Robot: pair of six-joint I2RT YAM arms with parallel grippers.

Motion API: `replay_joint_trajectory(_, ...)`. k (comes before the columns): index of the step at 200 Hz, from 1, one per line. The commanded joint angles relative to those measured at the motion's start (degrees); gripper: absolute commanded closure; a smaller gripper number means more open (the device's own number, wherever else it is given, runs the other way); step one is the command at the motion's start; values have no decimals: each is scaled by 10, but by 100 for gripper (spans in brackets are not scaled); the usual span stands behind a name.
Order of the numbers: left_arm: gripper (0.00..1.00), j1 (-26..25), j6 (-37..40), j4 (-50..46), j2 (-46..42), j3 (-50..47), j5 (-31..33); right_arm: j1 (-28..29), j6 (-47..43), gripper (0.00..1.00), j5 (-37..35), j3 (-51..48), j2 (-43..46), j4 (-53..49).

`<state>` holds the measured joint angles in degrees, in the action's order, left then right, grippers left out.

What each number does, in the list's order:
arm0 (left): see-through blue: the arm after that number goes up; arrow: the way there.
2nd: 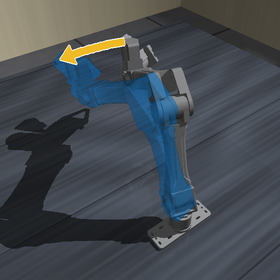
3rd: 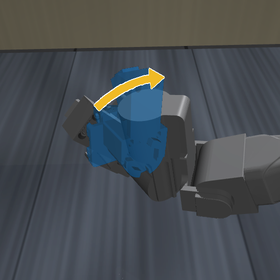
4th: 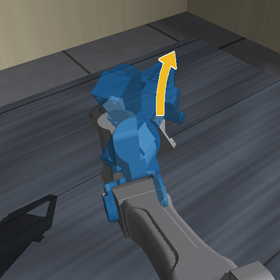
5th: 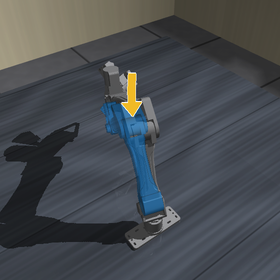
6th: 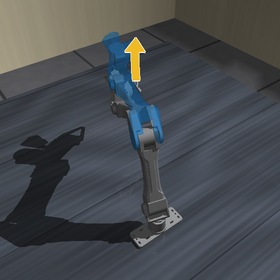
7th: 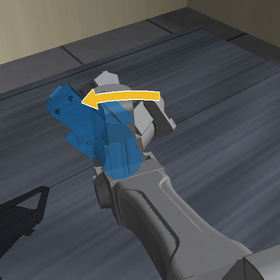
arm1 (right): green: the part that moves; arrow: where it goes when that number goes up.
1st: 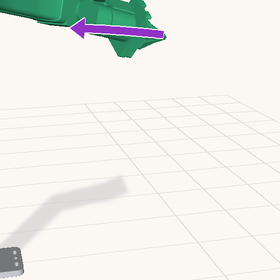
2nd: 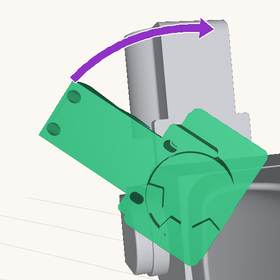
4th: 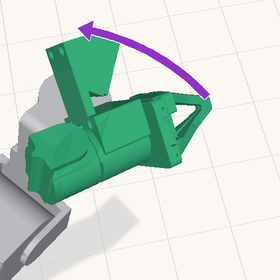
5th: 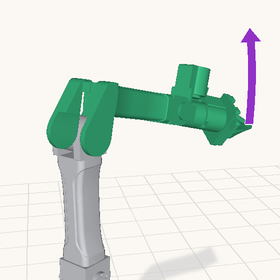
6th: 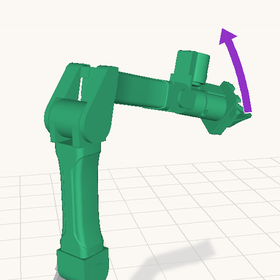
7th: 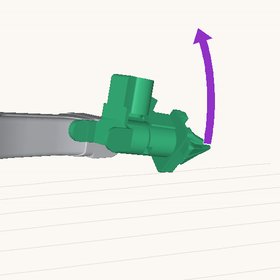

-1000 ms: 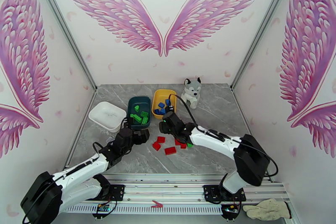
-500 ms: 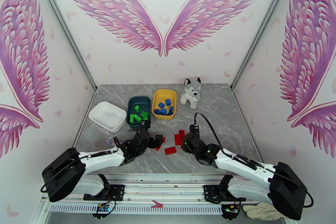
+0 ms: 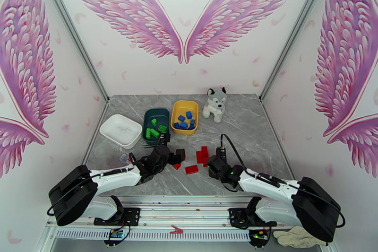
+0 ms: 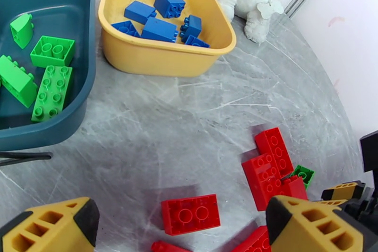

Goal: Sort the legos into containers by color

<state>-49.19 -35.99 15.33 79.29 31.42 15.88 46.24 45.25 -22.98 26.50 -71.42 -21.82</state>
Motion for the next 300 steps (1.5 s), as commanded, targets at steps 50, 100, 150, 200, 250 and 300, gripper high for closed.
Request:
replay_joint_trajectory(50, 1, 1, 6, -3, -13, 13, 0, -37, -18, 40, 10, 23, -75, 94)
replay_joint_trajectory(100, 1, 4, 7, -3, -10, 10, 3, -87, -47, 41, 37, 54, -132, 129)
replay_joint_trajectory(150, 1, 11, 5, 0, -8, 7, -2, -135, -66, 45, 75, 75, -179, 160)
replay_joint_trajectory(200, 1, 24, 5, -3, -17, 4, -11, -140, -61, 55, 93, 69, -163, 162)
replay_joint_trajectory(250, 1, 37, 10, -19, -50, 0, -10, -131, -51, 47, 88, 47, -111, 137)
replay_joint_trajectory(300, 1, 52, 12, -31, -77, -10, -10, -122, -43, 60, 82, 34, -120, 144)
